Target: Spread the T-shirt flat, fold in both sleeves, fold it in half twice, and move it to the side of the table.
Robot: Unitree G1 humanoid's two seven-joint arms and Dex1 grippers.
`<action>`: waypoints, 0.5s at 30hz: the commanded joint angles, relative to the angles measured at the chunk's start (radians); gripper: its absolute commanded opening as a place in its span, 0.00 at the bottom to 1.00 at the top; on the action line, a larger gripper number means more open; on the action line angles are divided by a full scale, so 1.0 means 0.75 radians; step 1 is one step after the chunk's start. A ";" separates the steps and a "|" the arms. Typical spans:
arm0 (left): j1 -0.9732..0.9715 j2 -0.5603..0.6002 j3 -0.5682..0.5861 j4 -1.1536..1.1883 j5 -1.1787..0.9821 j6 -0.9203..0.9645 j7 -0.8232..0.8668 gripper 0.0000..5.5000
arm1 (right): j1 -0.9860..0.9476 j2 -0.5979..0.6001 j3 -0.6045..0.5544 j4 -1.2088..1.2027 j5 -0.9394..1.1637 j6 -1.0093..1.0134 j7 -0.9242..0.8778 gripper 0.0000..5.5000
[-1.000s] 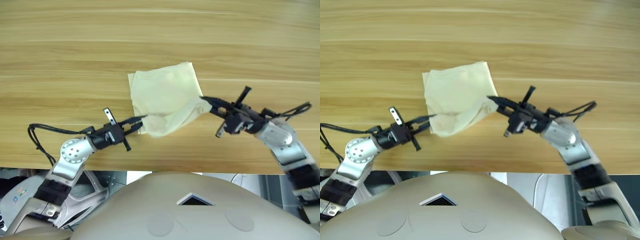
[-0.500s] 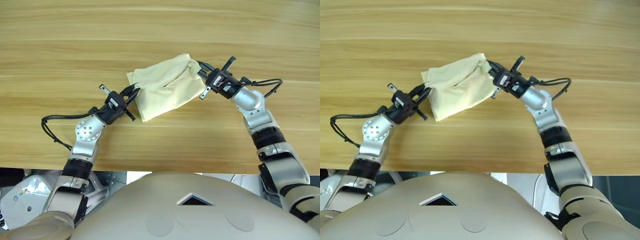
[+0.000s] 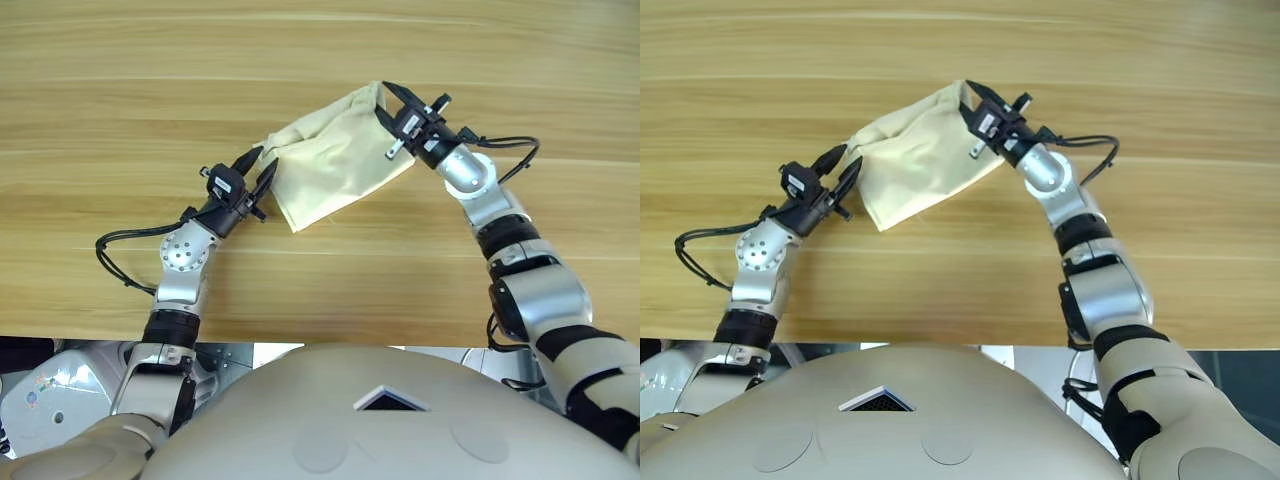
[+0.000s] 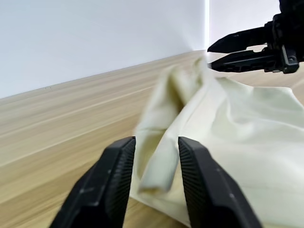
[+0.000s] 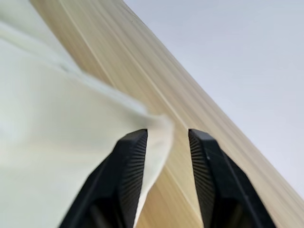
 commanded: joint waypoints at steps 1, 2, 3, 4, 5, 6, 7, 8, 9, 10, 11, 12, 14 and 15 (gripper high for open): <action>-0.087 -0.037 0.062 0.086 0.035 0.099 0.107 0.44 | -0.091 0.027 -0.007 0.117 -0.046 0.073 -0.100 0.43; -0.091 -0.046 0.071 0.098 0.038 0.108 0.124 0.48 | -0.111 0.034 -0.010 0.146 -0.054 0.092 -0.129 0.48; -0.096 -0.054 0.091 0.112 0.041 0.121 0.154 0.51 | -0.140 0.042 -0.021 0.183 -0.059 0.133 -0.187 0.52; -0.099 -0.060 0.116 0.121 0.037 0.138 0.186 0.53 | -0.166 0.047 -0.037 0.215 -0.061 0.171 -0.243 0.54; -0.102 -0.064 0.144 0.128 0.035 0.151 0.223 0.55 | -0.181 0.050 -0.052 0.240 -0.054 0.196 -0.278 0.57; -0.101 -0.070 0.177 0.123 0.025 0.165 0.258 0.58 | -0.177 0.053 -0.062 0.243 -0.045 0.190 -0.287 0.59; -0.101 -0.076 0.200 0.114 0.016 0.175 0.282 0.62 | -0.166 0.054 -0.067 0.238 -0.040 0.173 -0.289 0.59; -0.114 -0.094 0.234 0.104 -0.010 0.195 0.313 0.64 | -0.139 0.055 -0.052 0.210 -0.060 0.138 -0.306 0.59; -0.130 -0.112 0.266 0.095 -0.026 0.216 0.350 0.68 | -0.103 0.063 -0.044 0.165 -0.068 0.099 -0.313 0.59; -0.146 -0.128 0.290 0.096 -0.032 0.227 0.386 0.72 | -0.063 0.067 -0.033 0.110 -0.076 0.060 -0.317 0.59; -0.158 -0.143 0.309 0.097 -0.042 0.238 0.409 0.73 | -0.023 0.069 -0.031 0.053 -0.072 0.029 -0.310 0.59; -0.164 -0.154 0.319 0.095 -0.040 0.241 0.424 0.73 | 0.009 0.063 -0.032 0.001 -0.069 0.011 -0.304 0.59; -0.163 -0.175 0.324 0.066 -0.044 0.220 0.424 0.73 | 0.081 0.041 -0.025 -0.133 -0.066 -0.009 -0.268 0.59; -0.152 -0.191 0.314 0.032 -0.057 0.191 0.394 0.73 | 0.111 0.036 -0.003 -0.199 -0.071 -0.013 -0.224 0.59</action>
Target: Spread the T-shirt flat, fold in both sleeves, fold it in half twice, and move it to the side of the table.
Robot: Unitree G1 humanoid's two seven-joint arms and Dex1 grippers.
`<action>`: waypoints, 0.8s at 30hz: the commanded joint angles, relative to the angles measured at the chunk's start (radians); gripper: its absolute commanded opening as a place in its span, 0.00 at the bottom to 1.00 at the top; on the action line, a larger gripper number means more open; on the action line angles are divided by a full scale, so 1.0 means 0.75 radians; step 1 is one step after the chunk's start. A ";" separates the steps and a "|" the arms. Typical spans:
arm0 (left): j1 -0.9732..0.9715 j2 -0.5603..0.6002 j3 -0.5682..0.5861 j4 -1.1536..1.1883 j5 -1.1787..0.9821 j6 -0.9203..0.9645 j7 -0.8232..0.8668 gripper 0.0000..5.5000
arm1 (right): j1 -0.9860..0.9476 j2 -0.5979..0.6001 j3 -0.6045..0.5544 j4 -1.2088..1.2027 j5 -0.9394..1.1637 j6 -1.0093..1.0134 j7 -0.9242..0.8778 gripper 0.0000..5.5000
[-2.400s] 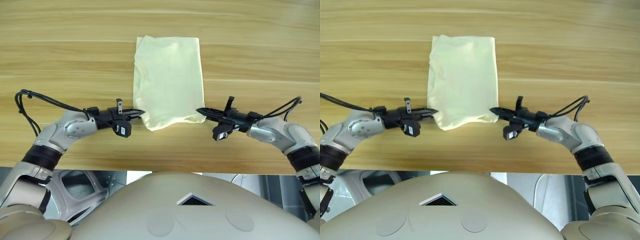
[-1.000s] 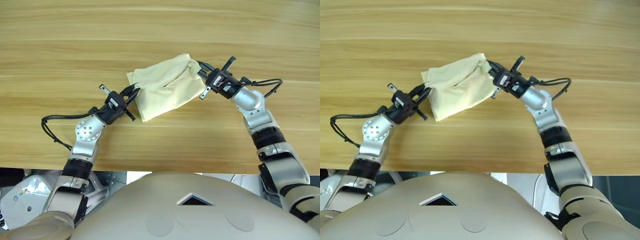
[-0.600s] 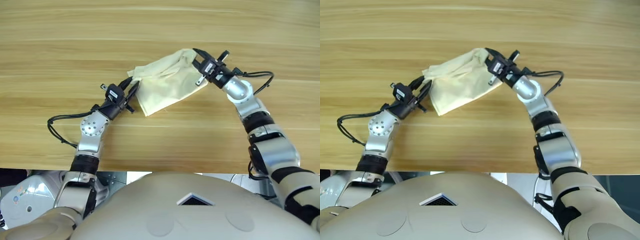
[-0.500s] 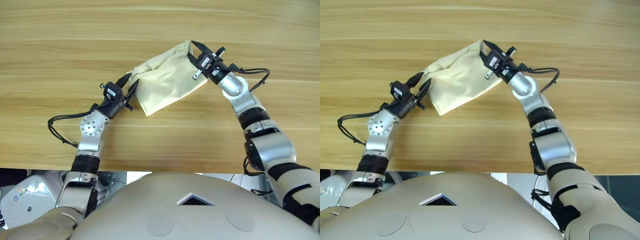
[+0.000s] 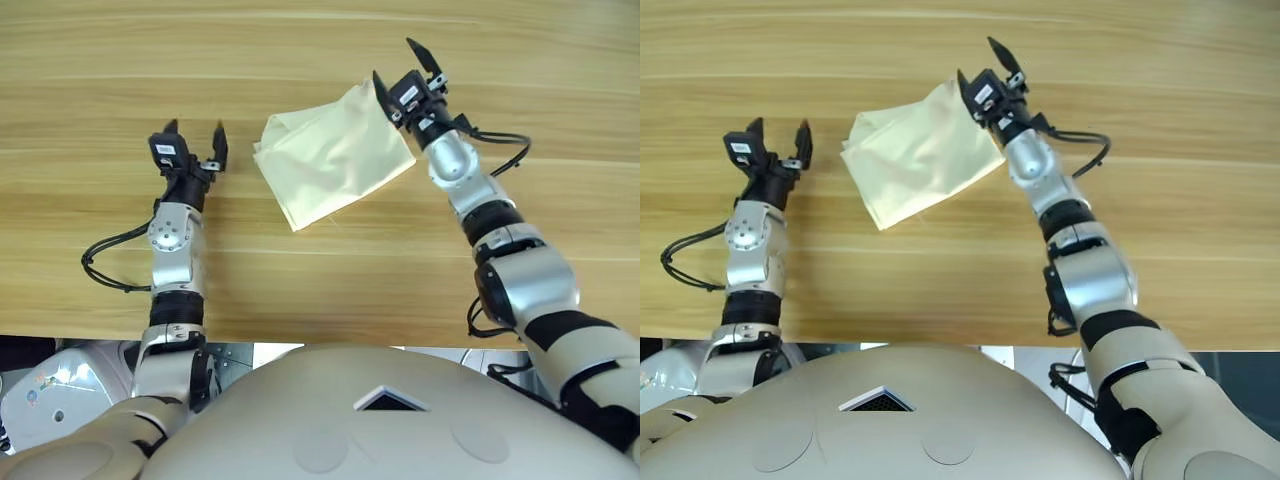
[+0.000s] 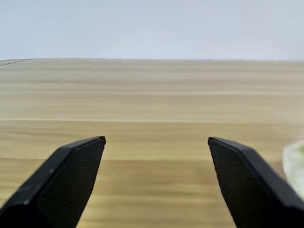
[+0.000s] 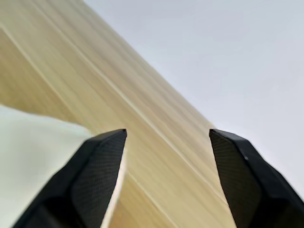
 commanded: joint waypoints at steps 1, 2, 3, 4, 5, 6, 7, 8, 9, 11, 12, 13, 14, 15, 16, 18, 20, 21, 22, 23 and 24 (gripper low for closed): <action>0.008 -0.053 -0.014 -0.085 -0.038 -0.049 -0.057 0.73 | 0.104 -0.027 0.051 -0.213 -0.012 -0.015 0.125 0.59; 0.013 -0.070 -0.033 -0.101 -0.046 -0.081 -0.094 0.73 | 0.118 -0.023 0.088 -0.233 -0.030 -0.012 0.175 0.59; 0.016 -0.086 -0.047 -0.108 -0.051 -0.114 -0.123 0.73 | 0.124 -0.020 0.122 -0.234 -0.057 -0.006 0.206 0.59; 0.016 -0.104 -0.057 -0.109 -0.056 -0.144 -0.147 0.73 | 0.121 -0.019 0.143 -0.216 -0.078 0.006 0.223 0.59; 0.016 -0.119 -0.061 -0.109 -0.064 -0.164 -0.167 0.73 | 0.114 -0.017 0.150 -0.195 -0.084 0.017 0.236 0.59; 0.017 -0.132 -0.067 -0.110 -0.070 -0.181 -0.182 0.73 | 0.085 -0.008 0.148 -0.151 -0.085 0.034 0.236 0.59; 0.021 -0.145 -0.073 -0.110 -0.074 -0.197 -0.197 0.73 | 0.048 0.004 0.144 -0.101 -0.082 0.052 0.237 0.59; 0.028 -0.156 -0.081 -0.116 -0.076 -0.213 -0.211 0.73 | -0.011 0.023 0.137 -0.021 -0.086 0.080 0.220 0.59; 0.034 -0.165 -0.086 -0.121 -0.079 -0.224 -0.223 0.73 | -0.059 0.038 0.130 0.045 -0.089 0.103 0.206 0.59; 0.036 -0.180 -0.093 -0.123 -0.082 -0.233 -0.235 0.73 | -0.177 0.064 0.104 0.195 -0.089 0.180 0.149 0.59; 0.036 -0.188 -0.094 -0.121 -0.088 -0.234 -0.239 0.73 | -0.230 0.073 0.085 0.261 -0.081 0.225 0.131 0.59; 0.035 -0.194 -0.094 -0.117 -0.090 -0.236 -0.241 0.73 | -0.272 0.079 0.070 0.315 -0.073 0.262 0.114 0.59; 0.036 -0.200 -0.094 -0.113 -0.091 -0.238 -0.243 0.73 | -0.302 0.080 0.057 0.356 -0.069 0.292 0.096 0.59; 0.037 -0.205 -0.093 -0.108 -0.091 -0.241 -0.245 0.73 | -0.323 0.082 0.038 0.386 -0.059 0.314 0.093 0.59; 0.038 -0.208 -0.094 -0.103 -0.091 -0.243 -0.248 0.73 | -0.332 0.082 0.025 0.405 -0.052 0.325 0.094 0.59; 0.038 -0.214 -0.093 -0.097 -0.098 -0.240 -0.260 0.73 | -0.330 0.093 -0.020 0.429 -0.014 0.342 0.136 0.59; 0.041 -0.218 -0.086 -0.097 -0.107 -0.238 -0.269 0.73 | -0.311 0.118 -0.060 0.440 0.033 0.355 0.208 0.59; 0.042 -0.219 -0.083 -0.098 -0.112 -0.237 -0.273 0.73 | -0.302 0.129 -0.078 0.443 0.050 0.360 0.243 0.59; 0.040 -0.221 -0.078 -0.098 -0.124 -0.232 -0.276 0.73 | -0.291 0.138 -0.103 0.446 0.076 0.385 0.264 0.59; 0.039 -0.223 -0.075 -0.096 -0.131 -0.229 -0.278 0.73 | -0.285 0.142 -0.132 0.450 0.101 0.414 0.271 0.59; 0.037 -0.224 -0.074 -0.093 -0.135 -0.230 -0.280 0.73 | -0.280 0.144 -0.156 0.449 0.123 0.424 0.275 0.59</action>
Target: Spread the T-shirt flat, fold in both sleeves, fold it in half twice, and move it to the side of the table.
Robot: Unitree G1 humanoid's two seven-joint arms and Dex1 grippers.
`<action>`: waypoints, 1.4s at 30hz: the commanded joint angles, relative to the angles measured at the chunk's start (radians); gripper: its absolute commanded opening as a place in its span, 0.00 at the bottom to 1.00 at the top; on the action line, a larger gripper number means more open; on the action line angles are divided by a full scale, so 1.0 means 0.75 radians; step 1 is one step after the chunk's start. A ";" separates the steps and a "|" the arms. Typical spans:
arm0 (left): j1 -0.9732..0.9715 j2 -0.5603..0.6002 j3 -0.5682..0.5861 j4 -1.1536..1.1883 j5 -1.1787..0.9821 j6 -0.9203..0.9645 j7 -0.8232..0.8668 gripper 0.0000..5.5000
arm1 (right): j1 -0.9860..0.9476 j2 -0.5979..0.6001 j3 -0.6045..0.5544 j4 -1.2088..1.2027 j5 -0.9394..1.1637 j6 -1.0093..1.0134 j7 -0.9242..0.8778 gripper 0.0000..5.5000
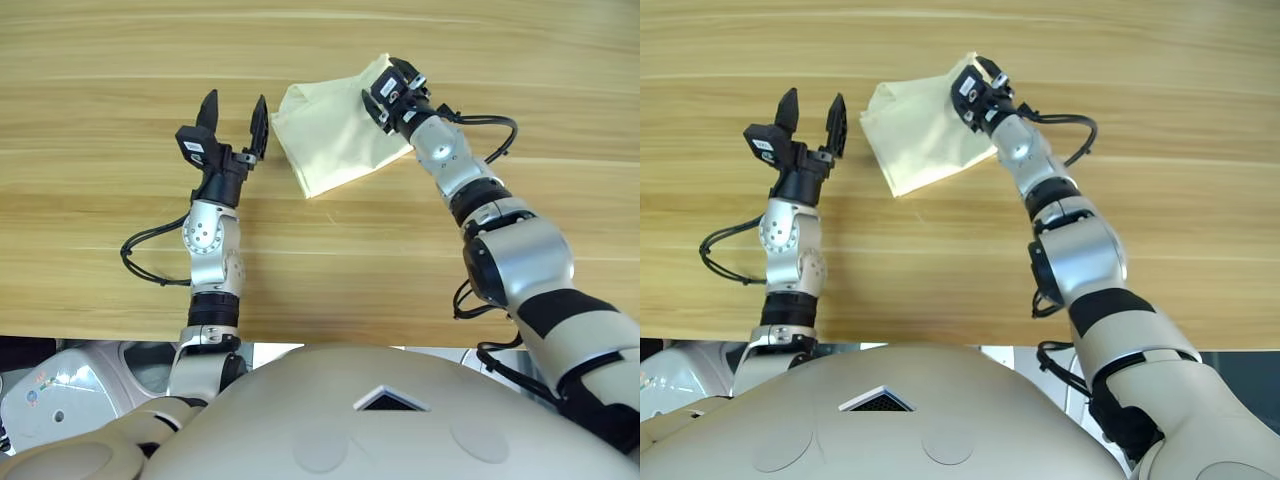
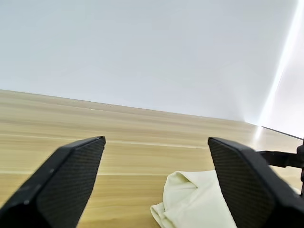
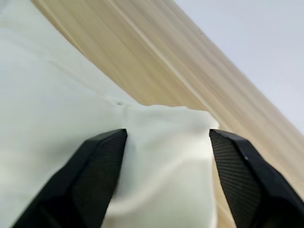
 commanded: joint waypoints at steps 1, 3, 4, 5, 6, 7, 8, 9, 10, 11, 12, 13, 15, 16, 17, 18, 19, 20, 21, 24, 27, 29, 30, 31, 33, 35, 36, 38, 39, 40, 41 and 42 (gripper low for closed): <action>0.001 -0.008 0.011 0.013 -0.021 0.007 -0.016 0.73 | 0.030 0.020 -0.105 0.013 0.104 0.055 0.047 0.59; -0.001 -0.009 0.014 0.019 -0.025 0.004 -0.023 0.73 | 0.034 0.034 -0.205 -0.031 0.229 -0.010 0.167 0.59; 0.001 -0.009 0.015 0.021 -0.028 -0.001 -0.031 0.73 | 0.039 0.042 -0.249 -0.066 0.297 -0.058 0.258 0.59; 0.004 -0.011 0.014 0.024 -0.030 -0.011 -0.041 0.73 | 0.043 0.047 -0.287 -0.106 0.361 -0.099 0.347 0.59; 0.008 -0.013 0.013 0.023 -0.031 -0.019 -0.051 0.73 | 0.046 0.051 -0.319 -0.156 0.424 -0.136 0.436 0.59; 0.012 -0.017 0.012 0.023 -0.033 -0.023 -0.057 0.73 | 0.045 0.052 -0.349 -0.206 0.484 -0.159 0.512 0.59; 0.012 -0.022 0.011 0.028 -0.031 -0.025 -0.057 0.73 | 0.036 0.045 -0.366 -0.246 0.517 -0.172 0.549 0.59; 0.013 -0.027 0.011 0.034 -0.029 -0.026 -0.055 0.73 | 0.020 0.031 -0.367 -0.264 0.516 -0.182 0.545 0.59; 0.013 -0.032 0.011 0.039 -0.026 -0.029 -0.052 0.73 | 0.003 0.014 -0.357 -0.263 0.493 -0.187 0.518 0.59; 0.014 -0.036 0.011 0.044 -0.022 -0.032 -0.048 0.73 | -0.020 -0.006 -0.336 -0.237 0.445 -0.180 0.466 0.59; 0.015 -0.039 0.010 0.047 -0.018 -0.035 -0.044 0.73 | -0.044 -0.025 -0.311 -0.199 0.392 -0.156 0.399 0.59; 0.016 -0.041 0.008 0.047 -0.006 -0.037 -0.034 0.73 | -0.067 -0.044 -0.261 -0.147 0.309 -0.110 0.298 0.59; 0.020 -0.044 0.005 0.043 0.005 -0.040 -0.026 0.73 | -0.090 -0.066 -0.177 -0.067 0.180 -0.027 0.127 0.59; 0.024 -0.047 0.004 0.036 0.007 -0.040 -0.025 0.73 | -0.087 -0.077 -0.124 -0.038 0.107 0.001 0.043 0.59; 0.027 -0.049 0.003 0.031 0.007 -0.041 -0.026 0.73 | -0.068 -0.079 -0.097 -0.015 0.068 0.026 -0.002 0.59; 0.030 -0.050 0.002 0.027 0.008 -0.041 -0.027 0.73 | -0.044 -0.079 -0.062 0.001 0.023 0.035 -0.040 0.59; 0.033 -0.051 0.002 0.020 0.008 -0.039 -0.027 0.73 | -0.019 -0.074 -0.040 0.010 -0.003 0.037 -0.054 0.59; 0.038 -0.050 0.003 0.012 0.007 -0.037 -0.027 0.73 | 0.016 -0.059 -0.022 0.016 -0.018 0.038 -0.046 0.59; 0.042 -0.049 0.002 0.005 0.007 -0.036 -0.027 0.73 | 0.051 -0.045 0.009 0.019 -0.047 0.031 -0.048 0.59; 0.038 -0.048 0.003 -0.005 0.002 -0.030 -0.028 0.73 | 0.119 -0.018 0.053 0.024 -0.086 0.038 -0.052 0.59; 0.034 -0.048 -0.003 -0.017 0.000 -0.023 -0.033 0.73 | 0.149 -0.016 0.071 0.031 -0.102 0.069 -0.088 0.59; 0.039 -0.043 -0.005 -0.033 -0.005 -0.015 -0.039 0.73 | 0.177 -0.022 0.082 0.017 -0.101 0.044 -0.093 0.59; 0.043 -0.042 -0.005 -0.041 -0.007 -0.011 -0.040 0.73 | 0.206 -0.032 0.086 -0.003 -0.097 0.013 -0.090 0.59; 0.046 -0.041 -0.006 -0.048 -0.009 -0.008 -0.042 0.73 | 0.236 -0.040 0.085 -0.024 -0.086 -0.015 -0.080 0.59; 0.056 -0.040 -0.015 -0.068 -0.007 0.000 -0.048 0.73 | 0.348 -0.075 0.096 -0.118 -0.076 -0.094 -0.058 0.59; 0.075 -0.038 -0.028 -0.097 -0.005 0.007 -0.058 0.73 | 0.555 -0.136 0.117 -0.340 -0.058 -0.170 0.002 0.59; 0.086 -0.035 -0.034 -0.112 -0.002 0.009 -0.061 0.73 | 0.684 -0.179 0.130 -0.507 -0.047 -0.180 0.045 0.59; 0.101 -0.025 -0.040 -0.126 0.002 0.011 -0.064 0.73 | 0.964 -0.286 0.145 -0.903 -0.023 -0.144 0.145 0.59; 0.107 -0.022 -0.039 -0.131 0.000 0.012 -0.063 0.73 | 1.063 -0.323 0.146 -1.049 -0.016 -0.115 0.180 0.59; 0.109 -0.020 -0.037 -0.133 -0.003 0.014 -0.062 0.73 | 1.137 -0.351 0.144 -1.163 -0.015 -0.084 0.201 0.59; 0.106 -0.018 -0.033 -0.129 -0.001 0.013 -0.056 0.73 | 1.187 -0.365 0.138 -1.248 -0.020 -0.056 0.205 0.59; 0.101 -0.019 -0.029 -0.121 0.001 0.014 -0.048 0.73 | 1.215 -0.363 0.124 -1.313 -0.027 -0.034 0.185 0.59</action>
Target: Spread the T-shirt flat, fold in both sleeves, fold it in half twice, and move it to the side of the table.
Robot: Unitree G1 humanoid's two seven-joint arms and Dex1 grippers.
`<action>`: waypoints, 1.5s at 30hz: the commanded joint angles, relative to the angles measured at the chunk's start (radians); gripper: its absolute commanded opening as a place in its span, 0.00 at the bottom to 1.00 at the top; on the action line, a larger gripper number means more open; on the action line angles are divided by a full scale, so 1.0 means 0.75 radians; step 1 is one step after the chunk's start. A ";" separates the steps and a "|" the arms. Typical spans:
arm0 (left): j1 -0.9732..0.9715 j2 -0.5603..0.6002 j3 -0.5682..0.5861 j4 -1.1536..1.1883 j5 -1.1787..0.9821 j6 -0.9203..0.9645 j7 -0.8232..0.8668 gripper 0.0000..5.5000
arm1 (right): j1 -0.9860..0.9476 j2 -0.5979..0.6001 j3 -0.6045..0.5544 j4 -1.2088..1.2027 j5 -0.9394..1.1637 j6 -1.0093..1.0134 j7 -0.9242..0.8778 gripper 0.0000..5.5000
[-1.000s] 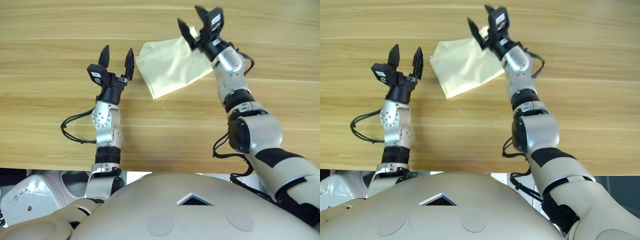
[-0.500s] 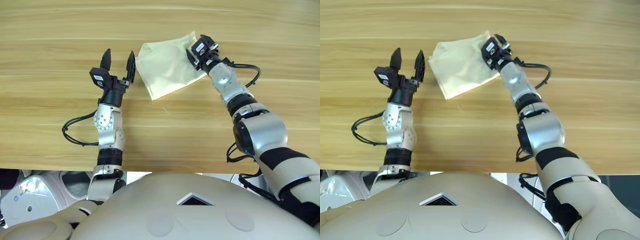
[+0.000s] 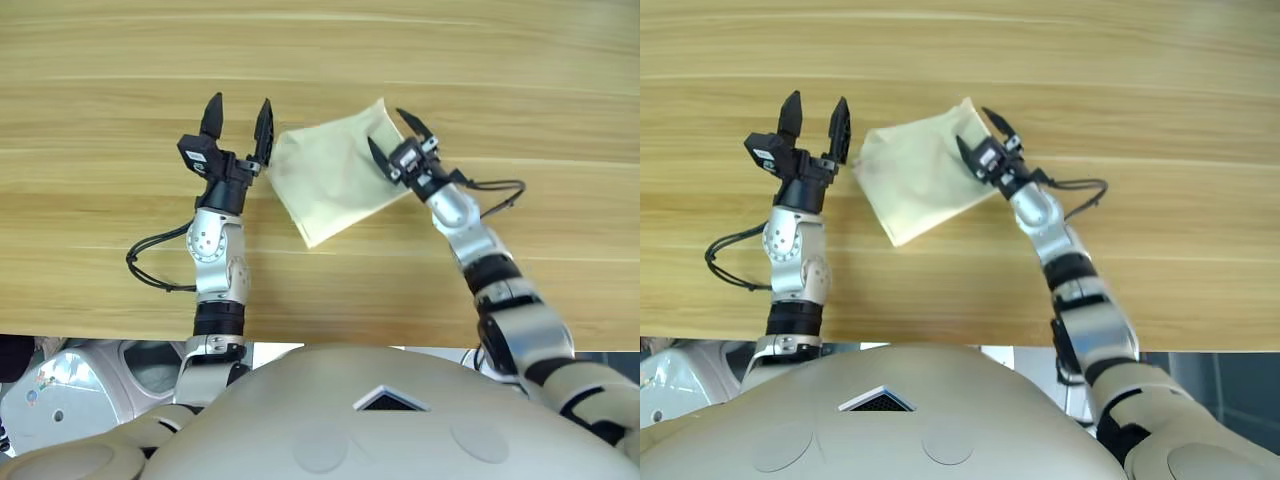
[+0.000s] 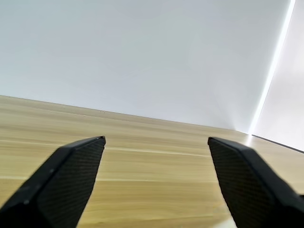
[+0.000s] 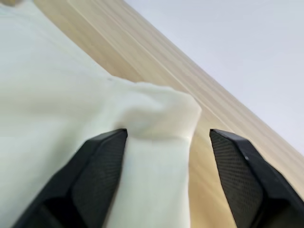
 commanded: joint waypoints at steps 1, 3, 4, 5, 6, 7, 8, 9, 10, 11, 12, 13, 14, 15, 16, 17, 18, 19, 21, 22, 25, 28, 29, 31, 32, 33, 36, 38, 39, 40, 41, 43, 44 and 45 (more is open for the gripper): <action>0.015 0.020 0.002 -0.016 0.018 0.039 0.015 0.73 | 0.350 -0.095 0.010 -0.368 -0.046 0.200 0.071 0.59; 0.011 0.024 0.003 -0.009 0.035 0.041 0.030 0.73 | 0.347 -0.038 -0.045 -0.494 0.025 0.181 0.002 0.59; 0.017 0.029 -0.002 -0.017 0.044 0.036 0.026 0.73 | 0.346 -0.010 -0.071 -0.569 0.096 0.165 -0.011 0.59; 0.037 0.050 -0.026 -0.041 0.061 0.013 -0.007 0.73 | 0.350 0.011 -0.093 -0.650 0.168 0.159 -0.006 0.59; 0.055 0.068 -0.047 -0.062 0.074 -0.009 -0.039 0.73 | 0.353 0.023 -0.106 -0.704 0.212 0.165 0.002 0.59; 0.084 0.098 -0.088 -0.095 0.097 -0.047 -0.094 0.73 | 0.353 0.020 -0.109 -0.741 0.229 0.172 0.016 0.59; 0.110 0.126 -0.129 -0.128 0.115 -0.078 -0.147 0.73 | 0.351 0.014 -0.109 -0.762 0.228 0.182 0.030 0.59; 0.136 0.155 -0.173 -0.160 0.128 -0.106 -0.202 0.73 | 0.345 0.006 -0.110 -0.768 0.222 0.192 0.039 0.59; 0.166 0.189 -0.231 -0.201 0.133 -0.132 -0.270 0.73 | 0.332 -0.005 -0.111 -0.758 0.209 0.204 0.050 0.59; 0.189 0.216 -0.283 -0.233 0.137 -0.150 -0.322 0.73 | 0.320 -0.016 -0.114 -0.741 0.188 0.208 0.055 0.59; 0.207 0.240 -0.335 -0.251 0.162 -0.173 -0.362 0.73 | 0.307 -0.027 -0.118 -0.724 0.183 0.218 0.066 0.59; 0.220 0.263 -0.379 -0.259 0.194 -0.198 -0.392 0.73 | 0.292 -0.039 -0.121 -0.709 0.176 0.225 0.077 0.59; 0.231 0.282 -0.415 -0.262 0.220 -0.215 -0.413 0.73 | 0.273 -0.047 -0.125 -0.689 0.175 0.236 0.089 0.59; 0.239 0.309 -0.457 -0.258 0.266 -0.249 -0.437 0.73 | 0.243 -0.059 -0.129 -0.647 0.162 0.243 0.091 0.59; 0.242 0.340 -0.497 -0.250 0.314 -0.281 -0.462 0.73 | 0.205 -0.065 -0.131 -0.584 0.152 0.253 0.093 0.59; 0.237 0.365 -0.530 -0.237 0.355 -0.309 -0.480 0.73 | 0.170 -0.070 -0.132 -0.519 0.137 0.256 0.090 0.59; 0.228 0.384 -0.553 -0.224 0.384 -0.326 -0.493 0.73 | 0.142 -0.072 -0.129 -0.467 0.119 0.253 0.084 0.59; 0.217 0.397 -0.570 -0.209 0.407 -0.336 -0.494 0.73 | 0.118 -0.069 -0.127 -0.422 0.111 0.245 0.081 0.59; 0.176 0.411 -0.589 -0.143 0.488 -0.345 -0.468 0.73 | 0.052 -0.059 -0.124 -0.316 0.085 0.226 0.057 0.59; 0.153 0.414 -0.586 -0.103 0.535 -0.348 -0.437 0.73 | 0.019 -0.052 -0.123 -0.269 0.077 0.218 0.051 0.59; 0.116 0.419 -0.564 -0.024 0.620 -0.346 -0.348 0.73 | -0.064 -0.037 -0.108 -0.128 0.049 0.177 0.031 0.59; 0.109 0.435 -0.567 0.015 0.676 -0.348 -0.290 0.73 | -0.137 -0.022 -0.094 -0.005 0.024 0.144 0.007 0.59; 0.111 0.440 -0.566 0.024 0.685 -0.343 -0.274 0.73 | -0.167 -0.013 -0.087 0.044 0.013 0.136 -0.005 0.59; 0.113 0.447 -0.562 0.033 0.695 -0.333 -0.246 0.73 | -0.220 0.002 -0.074 0.133 -0.007 0.122 -0.032 0.59; 0.119 0.451 -0.556 0.033 0.696 -0.324 -0.230 0.73 | -0.251 0.011 -0.058 0.185 -0.030 0.115 -0.053 0.59; 0.125 0.452 -0.551 0.033 0.696 -0.316 -0.215 0.73 | -0.276 0.019 -0.046 0.232 -0.050 0.108 -0.074 0.59; 0.138 0.455 -0.548 0.044 0.698 -0.293 -0.178 0.73 | -0.328 0.024 -0.030 0.334 -0.107 0.086 -0.156 0.59; 0.156 0.457 -0.551 0.049 0.695 -0.288 -0.157 0.73 | -0.346 0.012 -0.053 0.356 -0.106 0.073 -0.213 0.59; 0.164 0.458 -0.553 0.045 0.695 -0.287 -0.149 0.73 | -0.346 0.002 -0.068 0.349 -0.098 0.066 -0.230 0.59; 0.171 0.459 -0.554 0.039 0.694 -0.285 -0.142 0.73 | -0.326 -0.015 -0.092 0.297 -0.085 0.057 -0.246 0.59; 0.175 0.461 -0.555 0.034 0.693 -0.283 -0.136 0.73 | -0.301 -0.027 -0.112 0.235 -0.068 0.048 -0.248 0.59; 0.181 0.462 -0.554 0.026 0.686 -0.282 -0.126 0.73 | -0.216 -0.036 -0.152 0.003 -0.023 0.050 -0.226 0.59; 0.184 0.462 -0.552 0.025 0.684 -0.280 -0.119 0.73 | -0.169 -0.033 -0.162 -0.138 0.007 0.068 -0.203 0.59; 0.186 0.460 -0.549 0.025 0.681 -0.279 -0.111 0.73 | -0.118 -0.024 -0.162 -0.287 0.036 0.099 -0.177 0.59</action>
